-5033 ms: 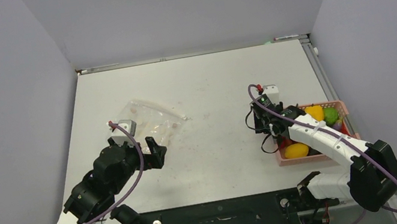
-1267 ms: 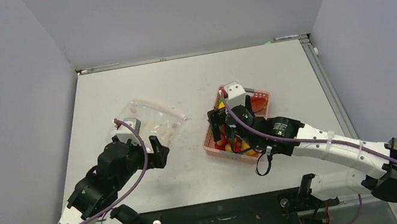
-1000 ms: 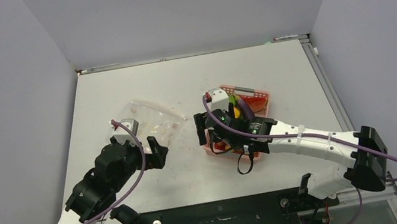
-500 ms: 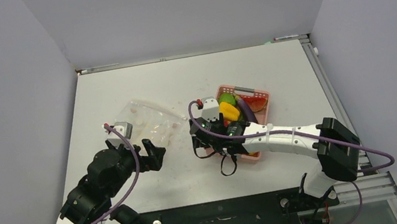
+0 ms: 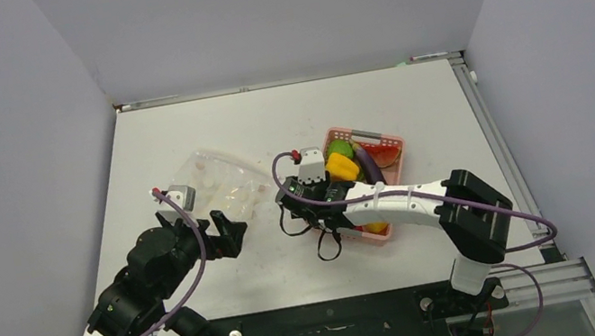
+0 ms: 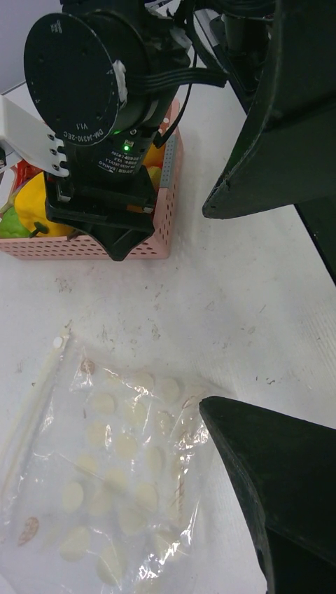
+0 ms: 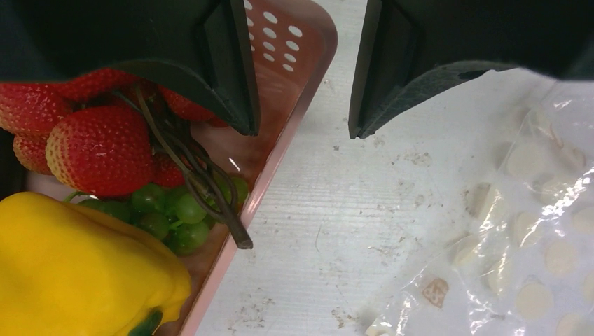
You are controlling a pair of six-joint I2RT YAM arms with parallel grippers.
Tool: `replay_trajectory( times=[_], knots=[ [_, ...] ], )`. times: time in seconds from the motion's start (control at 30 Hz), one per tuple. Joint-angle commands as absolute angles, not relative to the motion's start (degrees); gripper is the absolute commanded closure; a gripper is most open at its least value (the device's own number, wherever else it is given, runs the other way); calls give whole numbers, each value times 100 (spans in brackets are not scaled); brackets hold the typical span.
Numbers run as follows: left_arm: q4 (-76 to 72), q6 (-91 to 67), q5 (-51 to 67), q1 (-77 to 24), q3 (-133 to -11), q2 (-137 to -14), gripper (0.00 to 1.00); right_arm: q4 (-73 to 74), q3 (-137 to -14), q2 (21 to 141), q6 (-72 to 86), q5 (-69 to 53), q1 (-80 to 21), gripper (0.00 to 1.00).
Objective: Place the food in the zip-top bag and seal the zipper
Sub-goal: Adjust the bin at the center of the board.
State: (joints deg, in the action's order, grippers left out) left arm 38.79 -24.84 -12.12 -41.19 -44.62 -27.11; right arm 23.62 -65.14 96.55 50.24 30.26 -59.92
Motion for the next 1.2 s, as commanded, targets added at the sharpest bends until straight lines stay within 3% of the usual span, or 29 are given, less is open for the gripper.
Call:
replay_trajectory(
  times=[0.0, 0.53, 1.17],
  knots=[
    [3672, -2459, -1174, -4130, -4481, -2690, 4, 2241, -6707, 9707, 5121, 3308, -5818, 57],
    [3675, -2461, -1199, -4135, -4471, -2812, 4, 2334, -6332, 9423, 4726, 3387, -5673, 94],
    [3701, -2470, -1301, -4122, -4491, -3002, 4, 2118, -5518, 8732, 3672, 3005, -5245, 94]
  ],
)
